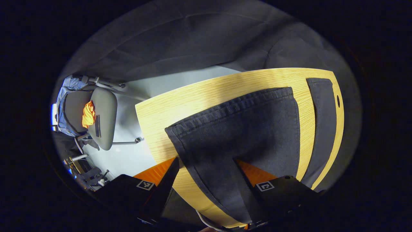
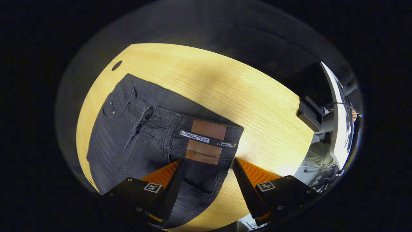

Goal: Grasp the waist and the cuffs of the jeans and fold them to make the two legs overlap; first hold the waist and fold one-third of the jeans toward the cuffs, then hold the cuffs and fold the remaining one-third in the same direction to finish folding.

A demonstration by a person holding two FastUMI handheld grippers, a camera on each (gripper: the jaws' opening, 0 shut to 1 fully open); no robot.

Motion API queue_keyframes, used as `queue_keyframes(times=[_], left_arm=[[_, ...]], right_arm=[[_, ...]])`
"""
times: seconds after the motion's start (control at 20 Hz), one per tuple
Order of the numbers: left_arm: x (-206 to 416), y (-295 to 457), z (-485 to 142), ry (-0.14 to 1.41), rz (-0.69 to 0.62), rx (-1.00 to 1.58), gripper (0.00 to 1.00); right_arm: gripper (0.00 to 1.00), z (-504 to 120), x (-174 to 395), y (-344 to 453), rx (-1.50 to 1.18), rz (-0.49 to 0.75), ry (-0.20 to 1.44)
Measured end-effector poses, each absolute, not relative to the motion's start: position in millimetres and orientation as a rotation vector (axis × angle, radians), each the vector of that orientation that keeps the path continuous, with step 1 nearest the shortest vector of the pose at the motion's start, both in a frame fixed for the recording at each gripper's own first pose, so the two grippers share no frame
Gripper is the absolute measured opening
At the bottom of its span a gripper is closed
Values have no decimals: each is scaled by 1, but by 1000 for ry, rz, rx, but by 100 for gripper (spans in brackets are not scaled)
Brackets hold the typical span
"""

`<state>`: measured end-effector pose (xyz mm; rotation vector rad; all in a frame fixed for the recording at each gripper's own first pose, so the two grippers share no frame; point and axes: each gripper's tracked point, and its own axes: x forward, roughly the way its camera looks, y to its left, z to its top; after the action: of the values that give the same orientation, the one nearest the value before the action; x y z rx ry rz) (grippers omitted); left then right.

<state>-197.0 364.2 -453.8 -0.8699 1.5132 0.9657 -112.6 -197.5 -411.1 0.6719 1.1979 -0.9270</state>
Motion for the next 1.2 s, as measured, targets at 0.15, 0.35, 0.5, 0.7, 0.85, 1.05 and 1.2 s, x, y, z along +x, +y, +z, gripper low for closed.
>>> queue_keyframes(times=[0.15, 0.35, 0.5, 0.7, 0.85, 1.05, 1.2], left_arm=[[-192, 364, -452, 1487, 917, -797, 91], [-165, 362, -454, 1392, 820, -718, 5], [-154, 361, -452, 1306, 731, -765, 6], [-142, 359, -435, 1211, 673, -811, 5], [-131, 355, -416, 1175, 620, -784, 5], [-91, 347, -379, 1090, 561, -801, 5], [-64, 343, -358, 1034, 526, -802, 5]], right_arm=[[61, -416, -118, -201, 713, -958, 1169], [39, -408, -110, -197, 816, -829, 1104], [12, -406, -102, -192, 991, -790, 1008], [7, -386, -99, -189, 1071, -689, 917], [7, -370, -95, -186, 1051, -667, 885], [7, -341, -80, -179, 1000, -631, 856], [7, -319, -69, -177, 990, -615, 843]])
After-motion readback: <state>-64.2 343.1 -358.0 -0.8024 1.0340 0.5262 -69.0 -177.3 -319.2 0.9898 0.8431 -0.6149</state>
